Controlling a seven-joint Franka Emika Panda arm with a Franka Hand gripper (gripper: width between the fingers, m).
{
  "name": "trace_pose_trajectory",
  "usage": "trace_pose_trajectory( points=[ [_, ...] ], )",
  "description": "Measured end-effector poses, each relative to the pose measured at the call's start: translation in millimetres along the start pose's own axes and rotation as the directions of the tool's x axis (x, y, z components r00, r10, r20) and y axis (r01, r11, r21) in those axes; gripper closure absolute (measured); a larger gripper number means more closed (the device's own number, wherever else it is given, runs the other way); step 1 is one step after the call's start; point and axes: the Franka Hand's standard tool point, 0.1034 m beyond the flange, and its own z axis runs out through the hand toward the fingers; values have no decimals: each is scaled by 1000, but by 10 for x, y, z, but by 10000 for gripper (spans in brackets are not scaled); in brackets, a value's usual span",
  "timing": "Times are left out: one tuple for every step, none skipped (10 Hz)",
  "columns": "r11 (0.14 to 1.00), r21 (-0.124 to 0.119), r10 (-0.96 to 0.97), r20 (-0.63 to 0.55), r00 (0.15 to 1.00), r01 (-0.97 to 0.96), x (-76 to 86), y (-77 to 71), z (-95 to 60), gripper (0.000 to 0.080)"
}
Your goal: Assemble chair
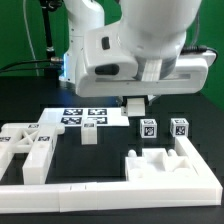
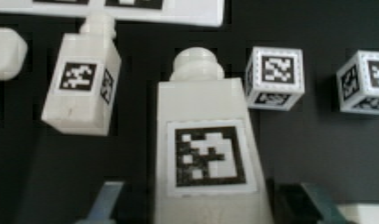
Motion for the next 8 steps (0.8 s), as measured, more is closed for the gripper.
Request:
trace_pose_trajectory(
  points=[
    [999,49,0,-32,999,1,45,-44,-266,512],
    [997,74,-14,-121,992,23,179,-55,-583,512],
    [997,71,6,-211,977,9,193,-91,-747,512],
    [998,69,23,-250,968,-6,98,-144,-701,512],
    [998,69,24,-326,945,-2,141,-132,-694,512],
    [998,70,32,-419,908,-2,181,-121,-730,512],
    [998,62,29,-485,874,2,227,-150,-750,512],
    [999,22,-16,-609,793,37,347,-286,-817,512]
  ],
)
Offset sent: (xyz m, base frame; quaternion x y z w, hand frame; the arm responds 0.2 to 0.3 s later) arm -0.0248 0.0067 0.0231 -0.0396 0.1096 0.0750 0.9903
